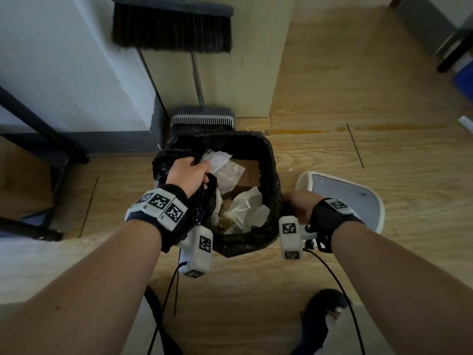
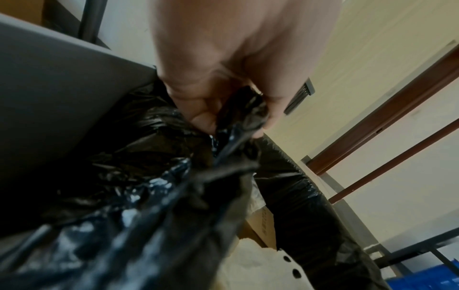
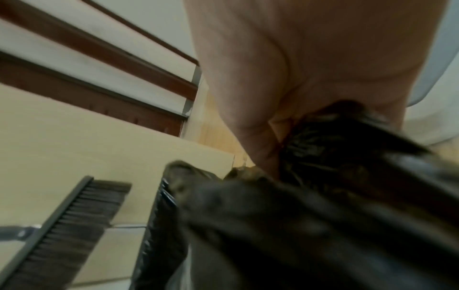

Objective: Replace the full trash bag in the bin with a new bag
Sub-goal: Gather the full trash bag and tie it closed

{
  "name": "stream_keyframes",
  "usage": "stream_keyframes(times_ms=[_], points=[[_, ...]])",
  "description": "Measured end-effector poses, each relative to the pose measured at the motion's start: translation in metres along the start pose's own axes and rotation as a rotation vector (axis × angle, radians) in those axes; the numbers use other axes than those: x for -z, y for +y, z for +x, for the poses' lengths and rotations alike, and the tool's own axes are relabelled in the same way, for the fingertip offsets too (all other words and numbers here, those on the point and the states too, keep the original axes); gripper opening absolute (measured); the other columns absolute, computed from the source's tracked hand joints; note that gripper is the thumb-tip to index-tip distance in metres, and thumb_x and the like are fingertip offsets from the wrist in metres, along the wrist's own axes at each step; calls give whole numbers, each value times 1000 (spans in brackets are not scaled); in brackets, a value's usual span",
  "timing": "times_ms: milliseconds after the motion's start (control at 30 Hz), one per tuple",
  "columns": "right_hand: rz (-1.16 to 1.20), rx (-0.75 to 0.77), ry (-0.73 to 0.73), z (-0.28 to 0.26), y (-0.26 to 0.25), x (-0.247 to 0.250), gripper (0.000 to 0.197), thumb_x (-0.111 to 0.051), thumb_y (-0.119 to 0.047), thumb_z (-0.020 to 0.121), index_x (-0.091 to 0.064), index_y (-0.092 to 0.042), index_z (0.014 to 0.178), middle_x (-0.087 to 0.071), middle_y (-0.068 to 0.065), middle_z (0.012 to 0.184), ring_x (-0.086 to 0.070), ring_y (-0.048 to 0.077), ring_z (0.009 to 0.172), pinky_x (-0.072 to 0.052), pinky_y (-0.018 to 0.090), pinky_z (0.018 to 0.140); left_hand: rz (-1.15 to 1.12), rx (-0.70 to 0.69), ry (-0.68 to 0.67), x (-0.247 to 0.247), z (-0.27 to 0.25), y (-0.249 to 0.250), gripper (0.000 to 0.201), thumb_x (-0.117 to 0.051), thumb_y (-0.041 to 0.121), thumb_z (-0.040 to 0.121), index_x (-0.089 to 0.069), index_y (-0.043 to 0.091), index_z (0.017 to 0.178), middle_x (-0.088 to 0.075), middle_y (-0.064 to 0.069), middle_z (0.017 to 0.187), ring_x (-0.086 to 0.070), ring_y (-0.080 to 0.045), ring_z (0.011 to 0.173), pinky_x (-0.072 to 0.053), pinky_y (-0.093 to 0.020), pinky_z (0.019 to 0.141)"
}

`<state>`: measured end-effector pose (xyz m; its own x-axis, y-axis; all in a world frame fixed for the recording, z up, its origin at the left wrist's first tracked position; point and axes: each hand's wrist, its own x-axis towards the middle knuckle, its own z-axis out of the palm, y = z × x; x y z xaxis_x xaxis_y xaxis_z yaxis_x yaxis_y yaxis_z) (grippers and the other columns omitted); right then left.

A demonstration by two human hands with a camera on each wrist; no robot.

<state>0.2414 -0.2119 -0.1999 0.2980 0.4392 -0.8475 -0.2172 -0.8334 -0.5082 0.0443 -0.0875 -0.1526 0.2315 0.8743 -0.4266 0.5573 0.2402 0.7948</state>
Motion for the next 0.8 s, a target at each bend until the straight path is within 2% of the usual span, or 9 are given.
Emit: stream_keyframes(times_ms=[133,233,333,400,500,567,633,733,800], points=[[192,12,72,2,-14,17,17,-40,-14,91,-52,-3,88,-56,16,87,-54,32,87,-41,41,82,30,-1,11,5,1,0,21,-55,25,88,-60,11,74,-59,0,63,-54,-18,62,-46,-31,69],[265,72,122,-5,-30,25,21,-37,-15,89,-44,-7,71,-53,16,77,-52,29,72,-40,37,71,83,14,74,13,3,-2,25,-56,28,87,-64,5,83,-64,-8,76,-59,-26,76,-47,-34,76],[292,103,78,-18,-44,24,25,-43,-21,93,-52,-9,74,-59,12,66,-53,25,65,-42,33,62,116,34,164,27,8,-5,26,-57,26,83,-65,2,91,-64,-11,81,-61,-32,85,-44,-33,73],[276,123,43,-28,-56,21,16,-49,-20,92,-59,-9,86,-62,11,83,-59,28,75,-45,36,66,158,37,230,38,13,-8,28,-59,25,79,-65,3,95,-66,-11,86,-62,-32,87,-44,-32,72],[196,218,72,-29,-73,17,38,-51,-8,91,-54,-12,129,-55,13,125,-54,30,115,-47,40,83,169,42,351,51,18,-10,47,-66,24,74,-56,8,116,-62,-12,110,-60,-33,103,-45,-34,81],[127,245,74,-30,-82,9,39,-52,-7,91,-57,-14,129,-53,10,134,-48,28,125,-44,43,100,182,81,371,57,18,-13,72,-69,22,75,-36,15,138,-48,-16,133,-50,-36,119,-42,-39,97],[89,239,87,-30,-86,2,37,-55,-12,91,-60,-16,127,-54,5,133,-46,27,128,-38,46,108,165,118,269,58,21,-17,81,-68,23,78,-24,21,146,-42,-15,141,-47,-37,124,-40,-41,103],[67,256,129,-30,-90,-5,41,-60,-12,88,-59,-14,128,-56,9,135,-52,31,124,-39,47,106,44,136,123,60,30,-23,51,-65,16,80,-54,16,130,-61,-8,126,-59,-30,112,-45,-39,102],[101,317,132,-31,-94,-7,41,-56,-5,89,-58,-10,129,-55,11,136,-49,29,127,-38,39,106,-11,119,168,61,32,-23,39,-60,7,80,-66,15,117,-68,-13,117,-64,-31,104,-49,-42,99]])
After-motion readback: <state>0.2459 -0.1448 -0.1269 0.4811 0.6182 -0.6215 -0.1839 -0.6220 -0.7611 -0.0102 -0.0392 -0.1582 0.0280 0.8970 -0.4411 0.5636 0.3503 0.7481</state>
